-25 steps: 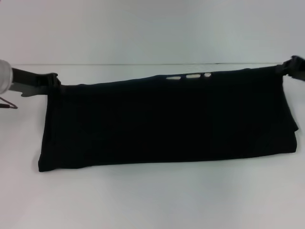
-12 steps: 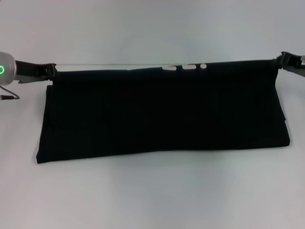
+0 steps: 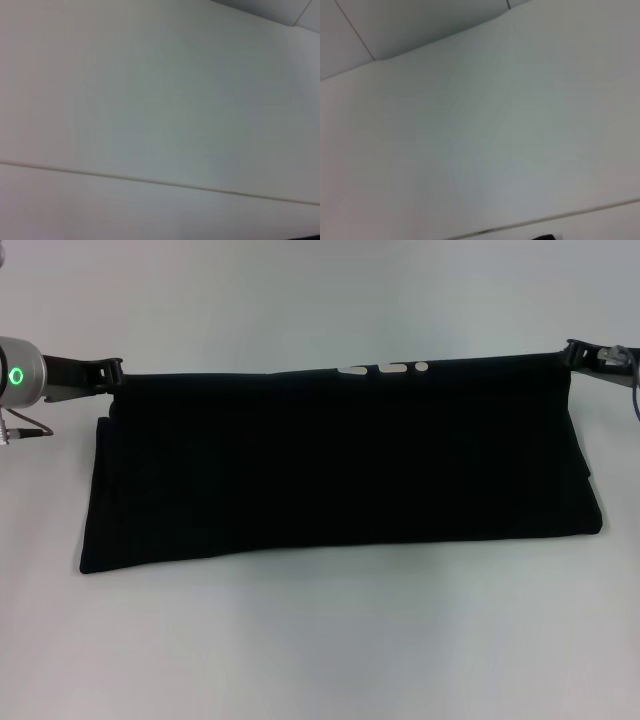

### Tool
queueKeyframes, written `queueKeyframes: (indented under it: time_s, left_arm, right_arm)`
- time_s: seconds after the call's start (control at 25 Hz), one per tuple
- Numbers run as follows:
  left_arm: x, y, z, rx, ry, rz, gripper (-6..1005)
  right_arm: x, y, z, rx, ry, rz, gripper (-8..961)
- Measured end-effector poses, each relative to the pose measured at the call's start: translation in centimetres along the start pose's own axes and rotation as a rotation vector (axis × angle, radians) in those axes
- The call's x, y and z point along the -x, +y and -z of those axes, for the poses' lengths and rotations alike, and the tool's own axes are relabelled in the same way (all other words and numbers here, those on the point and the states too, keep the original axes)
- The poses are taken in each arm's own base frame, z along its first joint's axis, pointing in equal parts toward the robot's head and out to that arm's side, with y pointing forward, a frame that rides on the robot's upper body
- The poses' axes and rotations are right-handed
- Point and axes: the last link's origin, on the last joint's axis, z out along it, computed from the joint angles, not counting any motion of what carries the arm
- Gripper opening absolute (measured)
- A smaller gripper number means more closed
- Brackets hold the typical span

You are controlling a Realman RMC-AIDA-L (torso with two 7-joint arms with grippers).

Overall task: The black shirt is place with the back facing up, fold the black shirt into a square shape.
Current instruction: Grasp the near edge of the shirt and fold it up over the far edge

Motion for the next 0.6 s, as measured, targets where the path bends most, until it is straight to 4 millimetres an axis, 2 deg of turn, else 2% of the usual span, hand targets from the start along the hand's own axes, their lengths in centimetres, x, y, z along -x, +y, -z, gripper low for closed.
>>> queueKeyframes:
  time_s: [0.24, 0.48, 0.6]
  left_arm:
    - [0.1, 0.3, -0.3, -0.012, 0.004, -0.018, 2]
    - [0.3, 1.8, -1.2, 0.000, 0.001, -0.045, 6]
    - [0.1, 2.7, -1.8, 0.014, 0.006, -0.021, 14]
  right_arm:
    - [0.3, 0.7, -0.3, -0.005, -0.014, 0.023, 77]
    - [0.9, 1.1, -0.4, -0.017, -0.036, 0.064, 80]
    - [1.9, 1.4, -0.5, -0.032, -0.053, 0.123, 81]
